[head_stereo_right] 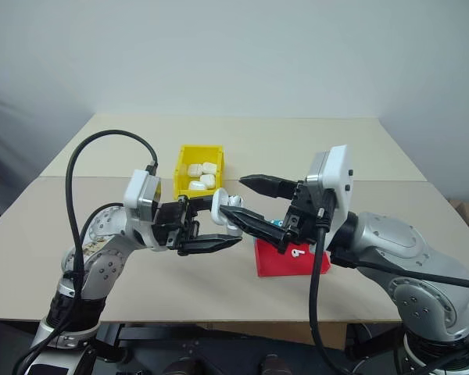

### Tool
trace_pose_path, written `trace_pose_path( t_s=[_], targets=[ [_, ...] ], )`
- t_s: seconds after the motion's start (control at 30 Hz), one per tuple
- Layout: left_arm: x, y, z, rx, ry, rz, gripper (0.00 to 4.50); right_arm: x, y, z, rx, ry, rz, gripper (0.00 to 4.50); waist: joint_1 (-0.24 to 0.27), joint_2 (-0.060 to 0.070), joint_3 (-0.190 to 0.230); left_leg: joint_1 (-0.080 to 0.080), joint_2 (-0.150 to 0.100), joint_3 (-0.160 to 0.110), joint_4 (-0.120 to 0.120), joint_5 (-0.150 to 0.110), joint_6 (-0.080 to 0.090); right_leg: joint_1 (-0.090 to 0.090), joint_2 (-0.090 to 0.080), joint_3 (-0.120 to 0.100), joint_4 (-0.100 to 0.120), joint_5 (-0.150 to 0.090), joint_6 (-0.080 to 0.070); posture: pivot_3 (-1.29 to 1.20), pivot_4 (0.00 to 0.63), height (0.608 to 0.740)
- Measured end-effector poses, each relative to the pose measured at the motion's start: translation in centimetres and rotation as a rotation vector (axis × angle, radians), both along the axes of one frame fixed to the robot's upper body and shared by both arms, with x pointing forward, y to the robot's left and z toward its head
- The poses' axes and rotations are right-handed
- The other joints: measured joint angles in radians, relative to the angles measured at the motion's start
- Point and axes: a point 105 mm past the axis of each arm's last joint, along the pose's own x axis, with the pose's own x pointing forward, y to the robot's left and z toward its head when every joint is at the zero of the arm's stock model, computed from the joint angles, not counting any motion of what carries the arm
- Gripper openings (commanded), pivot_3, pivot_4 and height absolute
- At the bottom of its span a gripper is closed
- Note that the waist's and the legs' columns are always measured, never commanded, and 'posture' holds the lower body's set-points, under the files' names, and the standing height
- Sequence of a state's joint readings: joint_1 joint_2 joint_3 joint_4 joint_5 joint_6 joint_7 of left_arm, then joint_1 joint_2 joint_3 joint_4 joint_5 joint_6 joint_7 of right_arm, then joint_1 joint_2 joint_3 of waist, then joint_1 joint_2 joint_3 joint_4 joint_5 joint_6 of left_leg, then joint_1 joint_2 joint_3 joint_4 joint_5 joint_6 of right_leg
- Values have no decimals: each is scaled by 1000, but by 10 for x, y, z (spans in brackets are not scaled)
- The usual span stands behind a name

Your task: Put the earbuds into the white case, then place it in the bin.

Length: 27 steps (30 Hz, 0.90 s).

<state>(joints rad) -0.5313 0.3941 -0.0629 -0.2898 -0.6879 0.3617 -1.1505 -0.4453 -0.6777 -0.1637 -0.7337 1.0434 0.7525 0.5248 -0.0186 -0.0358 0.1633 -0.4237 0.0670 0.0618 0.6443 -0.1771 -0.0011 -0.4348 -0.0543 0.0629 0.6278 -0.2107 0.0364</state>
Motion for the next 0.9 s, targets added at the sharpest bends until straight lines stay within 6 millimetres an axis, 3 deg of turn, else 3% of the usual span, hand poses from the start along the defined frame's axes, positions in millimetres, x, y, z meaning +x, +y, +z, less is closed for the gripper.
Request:
trace_pose_path(
  t_s=[0.23, 0.33, 0.43, 0.6, 0.73, 0.9],
  targets=[
    [2, 3, 1, -4, -11, 16, 2764, 1, -5, 2, -7, 7, 14, 4138, 1, 0, 0, 0, 0, 0, 0, 0, 0, 0, 0, 0, 0, 0, 0, 0, 150, 740],
    [8, 14, 3, -3, -16, 62, 2764, 14, -18, 0, -88, 15, -41, 4138, 0, 0, 0, 0, 0, 0, 0, 0, 0, 0, 0, 0, 0, 0, 0, 0, 150, 740],
    [9, 21, 10, -31, -33, 81, 2764, 38, -40, -6, -288, 33, -152, 4138, 1, 0, 0, 0, 0, 1, 0, 0, 0, -1, -1, 0, -1, 0, 0, 0, 150, 740],
    [10, 25, 13, -43, -46, 95, 2764, 87, -64, -39, -725, 19, -240, 4138, -9, 0, 0, 0, 0, 3, -1, 0, 0, -3, -1, 2, -2, 0, 0, 0, 150, 740],
    [11, 26, 12, -46, -44, 106, 2764, 119, -54, -62, -914, -42, -122, 3208, -26, 0, 1, -2, 0, 3, -2, 0, 0, -4, 0, 2, -2, 0, 0, 0, 150, 740],
    [11, 30, 13, -57, -54, 137, 2764, 149, -57, -75, -1162, -207, 16, 3208, -22, 1, 1, -2, 0, 3, -3, 0, 0, -4, 0, 1, -1, 3, 6, 0, 150, 740]
  ],
)
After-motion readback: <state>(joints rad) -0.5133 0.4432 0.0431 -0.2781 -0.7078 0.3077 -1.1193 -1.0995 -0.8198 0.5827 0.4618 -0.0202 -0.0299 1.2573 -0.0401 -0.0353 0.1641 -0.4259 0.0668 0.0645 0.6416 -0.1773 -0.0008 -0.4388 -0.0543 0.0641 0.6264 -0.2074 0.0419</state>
